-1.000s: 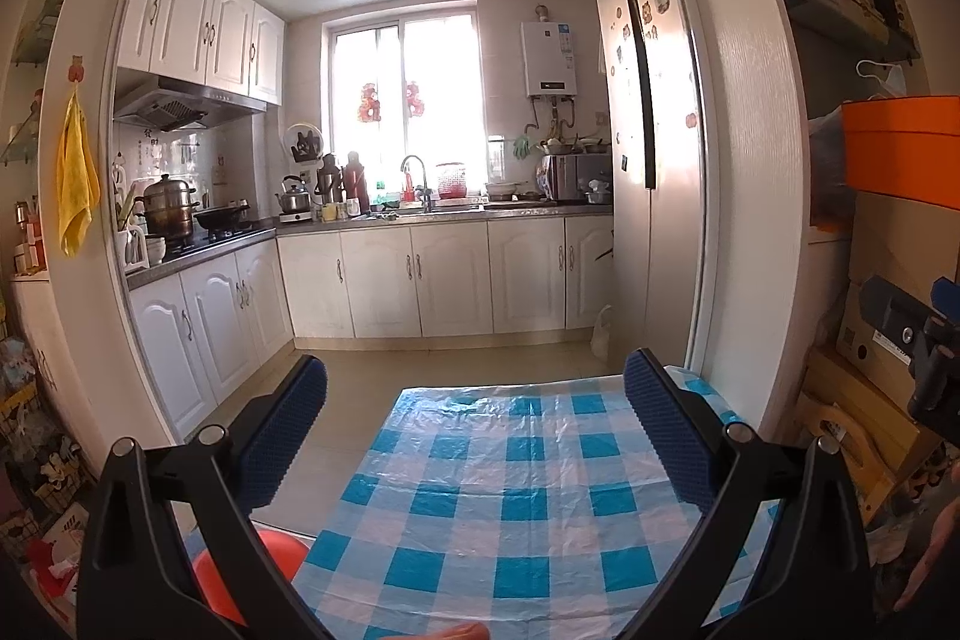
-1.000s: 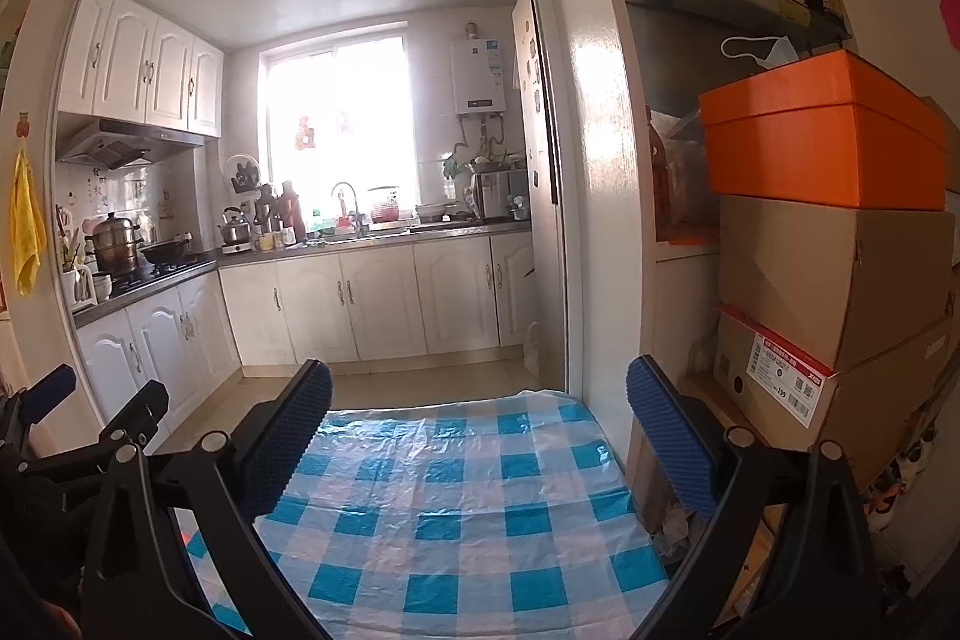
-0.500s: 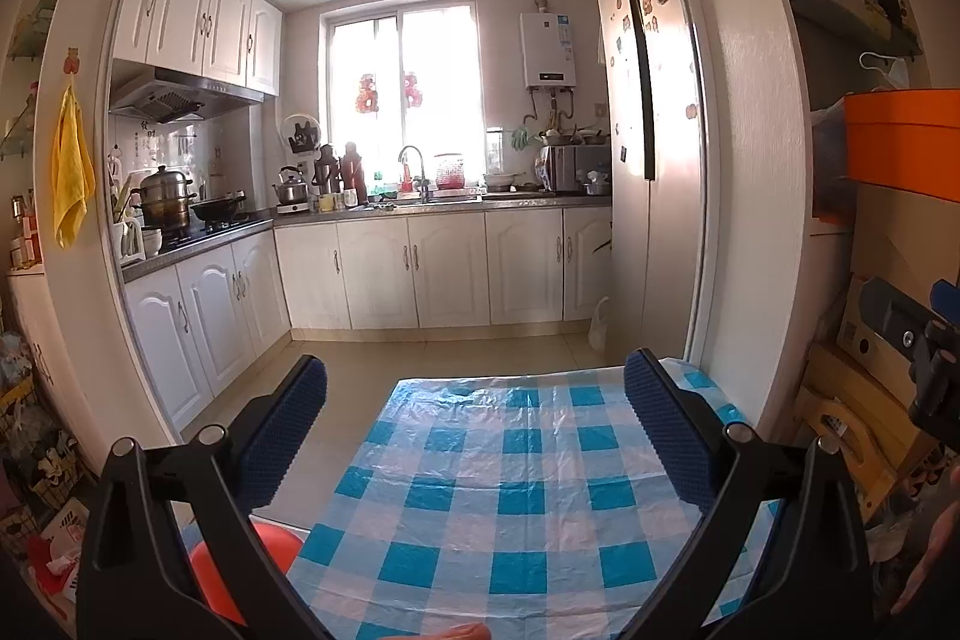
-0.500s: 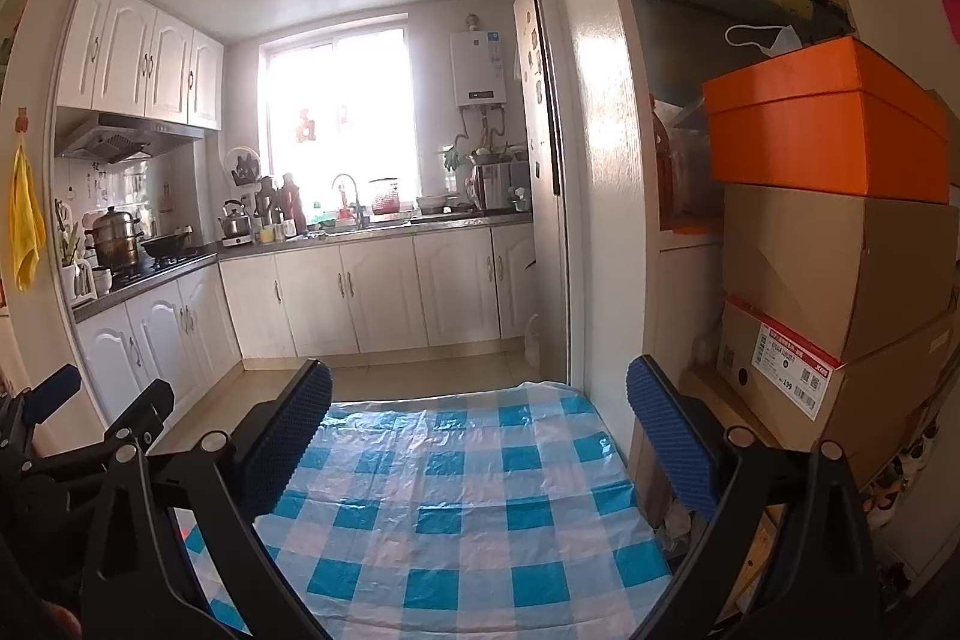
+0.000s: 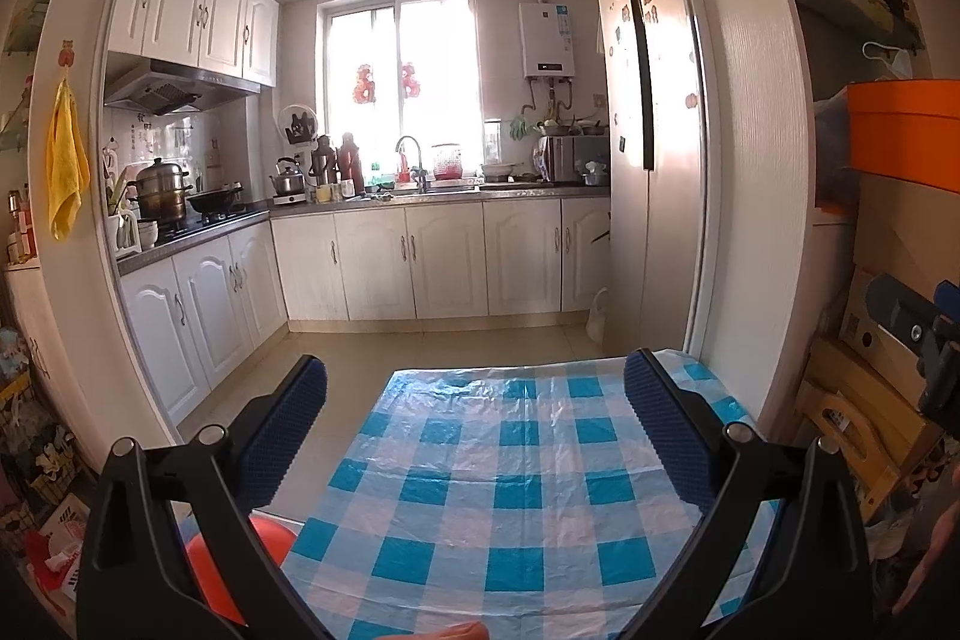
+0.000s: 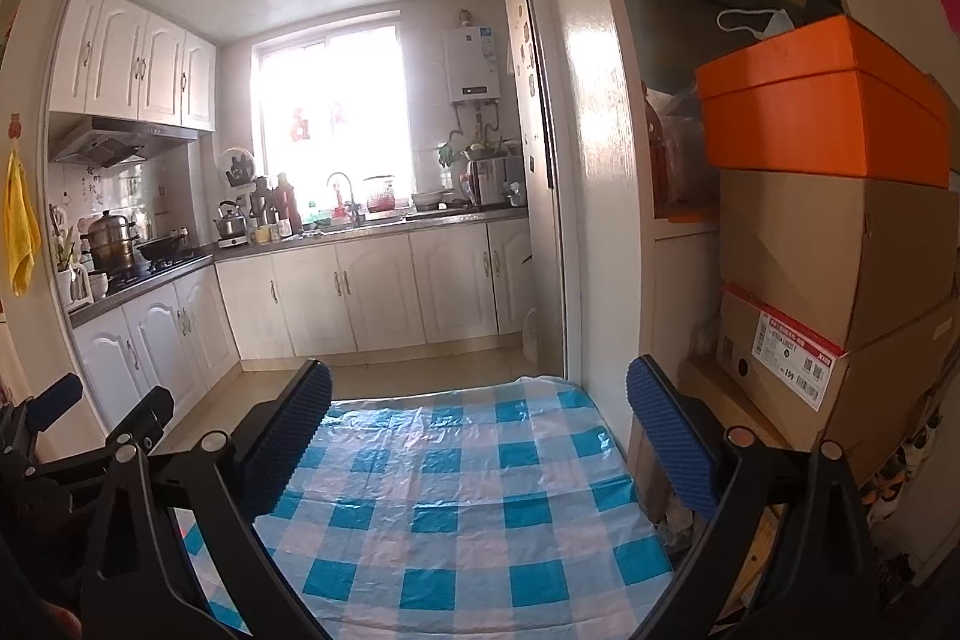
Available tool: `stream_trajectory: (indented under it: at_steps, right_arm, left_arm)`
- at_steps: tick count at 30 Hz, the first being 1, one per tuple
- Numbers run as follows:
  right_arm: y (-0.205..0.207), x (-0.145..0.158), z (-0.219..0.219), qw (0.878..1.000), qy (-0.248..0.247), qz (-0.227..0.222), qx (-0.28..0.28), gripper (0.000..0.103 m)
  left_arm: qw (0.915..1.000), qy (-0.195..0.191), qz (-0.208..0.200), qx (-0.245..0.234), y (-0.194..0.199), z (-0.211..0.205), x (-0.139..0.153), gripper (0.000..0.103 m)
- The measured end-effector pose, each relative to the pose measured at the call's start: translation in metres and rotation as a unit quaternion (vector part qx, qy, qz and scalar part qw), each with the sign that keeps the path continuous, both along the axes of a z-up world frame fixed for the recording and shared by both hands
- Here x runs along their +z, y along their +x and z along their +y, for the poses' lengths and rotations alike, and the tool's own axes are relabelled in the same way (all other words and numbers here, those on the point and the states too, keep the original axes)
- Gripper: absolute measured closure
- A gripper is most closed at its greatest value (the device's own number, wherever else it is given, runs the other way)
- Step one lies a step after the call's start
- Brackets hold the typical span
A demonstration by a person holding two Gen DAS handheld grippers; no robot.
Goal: Collect trash
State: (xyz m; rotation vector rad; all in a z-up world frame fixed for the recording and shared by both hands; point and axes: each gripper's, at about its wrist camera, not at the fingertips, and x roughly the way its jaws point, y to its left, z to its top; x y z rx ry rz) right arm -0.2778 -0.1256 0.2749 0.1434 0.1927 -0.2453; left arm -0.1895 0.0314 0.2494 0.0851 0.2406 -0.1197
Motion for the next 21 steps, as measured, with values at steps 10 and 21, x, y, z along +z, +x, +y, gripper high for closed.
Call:
stream_trajectory:
  at_steps: [10,21]
  right_arm:
    - [0.008,-0.005,-0.006,1.000,0.003,0.006,-0.002,0.005]
    - [0.018,-0.014,-0.011,1.000,0.004,0.018,-0.004,0.005]
  left_arm:
    - [0.9999,-0.002,0.009,-0.003,0.009,-0.004,-0.006,0.003]
    - [0.9997,-0.004,0.023,-0.001,0.022,-0.005,-0.013,0.003]
